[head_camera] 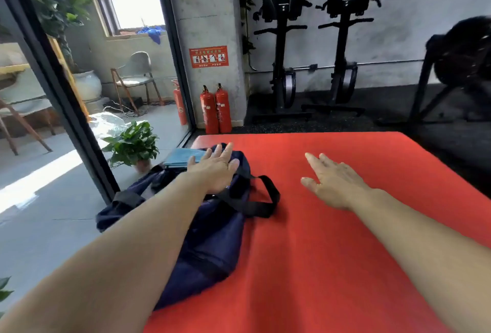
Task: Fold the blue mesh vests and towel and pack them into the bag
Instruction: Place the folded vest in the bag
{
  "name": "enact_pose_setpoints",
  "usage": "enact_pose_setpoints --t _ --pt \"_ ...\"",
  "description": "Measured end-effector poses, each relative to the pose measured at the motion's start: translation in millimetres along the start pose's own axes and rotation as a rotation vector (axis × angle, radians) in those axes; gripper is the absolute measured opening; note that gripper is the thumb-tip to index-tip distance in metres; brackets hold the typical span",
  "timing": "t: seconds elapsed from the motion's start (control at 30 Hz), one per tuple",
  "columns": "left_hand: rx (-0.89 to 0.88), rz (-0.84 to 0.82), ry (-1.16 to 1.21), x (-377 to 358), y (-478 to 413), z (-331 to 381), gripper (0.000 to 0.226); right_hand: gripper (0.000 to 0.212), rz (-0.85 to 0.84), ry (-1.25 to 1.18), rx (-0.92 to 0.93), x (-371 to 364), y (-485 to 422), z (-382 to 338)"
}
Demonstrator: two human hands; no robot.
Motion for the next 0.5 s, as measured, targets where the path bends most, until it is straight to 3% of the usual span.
enact_pose_setpoints --t 0.27,0.5 --pt "-0.352 -0.153 0.056 -71 63 241 0.058 0.068 0.038 0.016 -0.335 6 156 171" --pt "-0.568 -0.263 0.046 -142 149 399 0.058 0.066 0.053 -0.077 -0.581 -16 287 294"
Point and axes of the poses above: each hand's wrist, its own y-axis away from the middle knuckle, its own x-axis out of the back of the hand, z = x × y, the point moved 8 cm from there along -y, towards the middle knuckle, and after that the axes turned 3 degrees about -z, right-handed, at the moved point
